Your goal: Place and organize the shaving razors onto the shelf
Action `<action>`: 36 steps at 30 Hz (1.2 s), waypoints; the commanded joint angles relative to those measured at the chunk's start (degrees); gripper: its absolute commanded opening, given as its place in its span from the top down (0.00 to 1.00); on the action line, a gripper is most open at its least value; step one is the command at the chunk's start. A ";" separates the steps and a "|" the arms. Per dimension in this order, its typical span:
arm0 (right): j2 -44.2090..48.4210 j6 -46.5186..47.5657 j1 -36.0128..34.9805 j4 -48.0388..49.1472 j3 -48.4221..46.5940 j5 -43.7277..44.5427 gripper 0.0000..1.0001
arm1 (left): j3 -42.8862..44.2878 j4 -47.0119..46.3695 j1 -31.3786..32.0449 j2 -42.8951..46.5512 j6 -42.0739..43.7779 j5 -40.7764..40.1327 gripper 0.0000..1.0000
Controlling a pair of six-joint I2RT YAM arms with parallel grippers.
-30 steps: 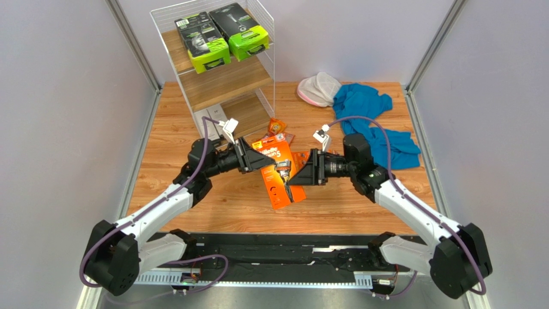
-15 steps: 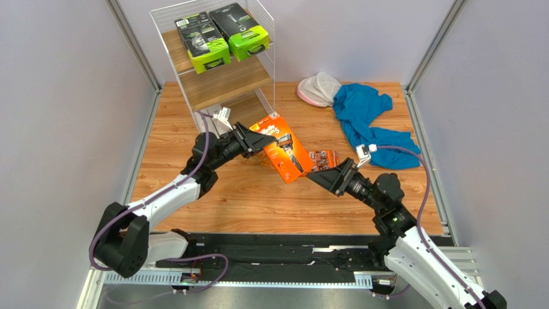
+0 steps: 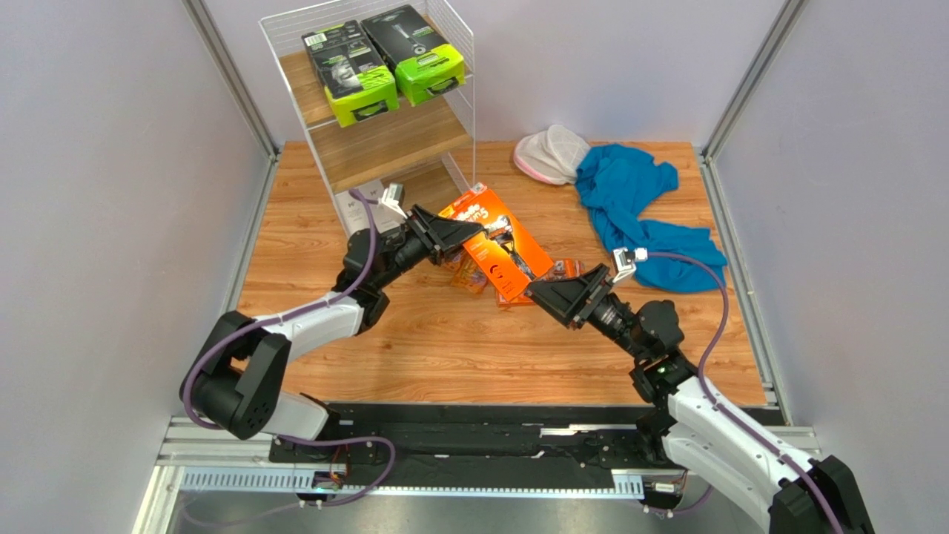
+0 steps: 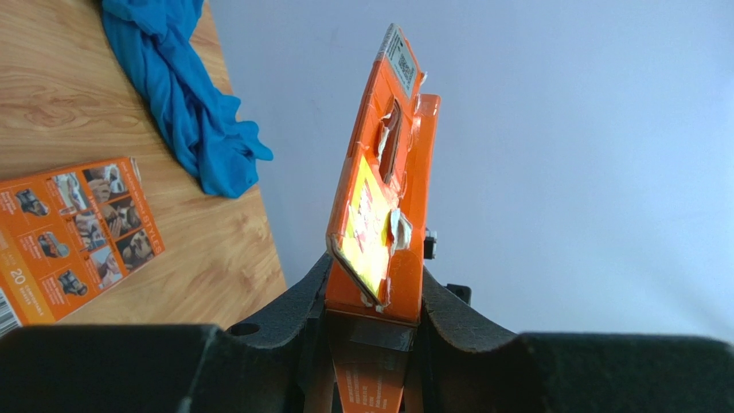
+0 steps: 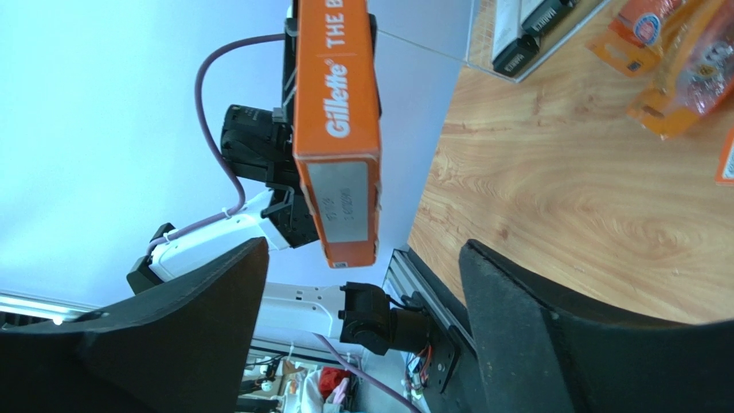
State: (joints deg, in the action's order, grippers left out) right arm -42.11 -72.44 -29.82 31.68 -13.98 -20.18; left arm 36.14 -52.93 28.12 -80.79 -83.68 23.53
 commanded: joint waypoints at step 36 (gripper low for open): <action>-4.91 3.36 -0.23 0.76 -8.34 -1.17 1.00 | 12.44 65.05 2.73 22.85 34.25 -21.13 0.01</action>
State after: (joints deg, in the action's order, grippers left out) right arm -47.46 -71.37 -29.82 32.99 -19.18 -22.39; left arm 41.15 -18.37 30.72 -64.36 -63.40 16.75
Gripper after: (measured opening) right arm 0.309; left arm 0.990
